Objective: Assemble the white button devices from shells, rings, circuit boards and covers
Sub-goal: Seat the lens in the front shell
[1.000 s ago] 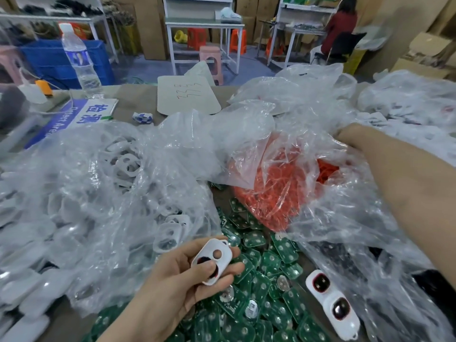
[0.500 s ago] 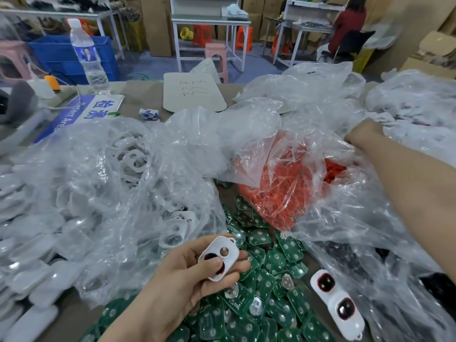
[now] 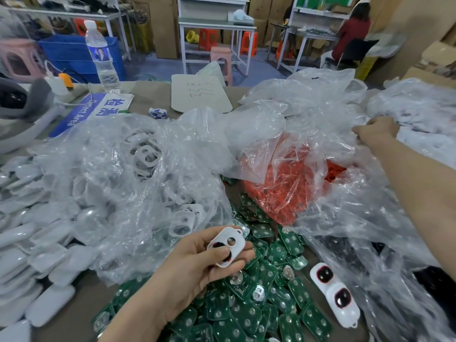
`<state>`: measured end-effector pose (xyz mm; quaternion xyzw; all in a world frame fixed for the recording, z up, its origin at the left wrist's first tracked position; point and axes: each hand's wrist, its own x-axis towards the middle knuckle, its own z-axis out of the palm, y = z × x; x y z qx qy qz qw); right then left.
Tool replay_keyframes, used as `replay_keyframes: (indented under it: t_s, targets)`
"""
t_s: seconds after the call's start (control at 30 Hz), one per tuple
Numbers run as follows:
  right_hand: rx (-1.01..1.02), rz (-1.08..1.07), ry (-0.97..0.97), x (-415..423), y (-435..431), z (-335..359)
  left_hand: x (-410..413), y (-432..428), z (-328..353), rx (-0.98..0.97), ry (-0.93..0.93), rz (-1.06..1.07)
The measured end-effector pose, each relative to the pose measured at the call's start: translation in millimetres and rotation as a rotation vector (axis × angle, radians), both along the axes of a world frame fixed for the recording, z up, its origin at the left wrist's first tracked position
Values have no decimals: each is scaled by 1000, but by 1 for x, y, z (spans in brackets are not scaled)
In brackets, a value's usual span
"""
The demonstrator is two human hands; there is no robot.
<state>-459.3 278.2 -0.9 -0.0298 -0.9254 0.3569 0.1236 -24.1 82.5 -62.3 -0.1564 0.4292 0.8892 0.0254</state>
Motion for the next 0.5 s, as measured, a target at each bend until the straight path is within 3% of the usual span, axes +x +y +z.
replay_keyframes:
  t_s: [0.2,0.5]
  targets:
    - [195,117,-105,4,6,-10,1,0,2,31,9,5]
    - [308,198,-258,-10,-11,-12,-1,-2,5,38,7,-8]
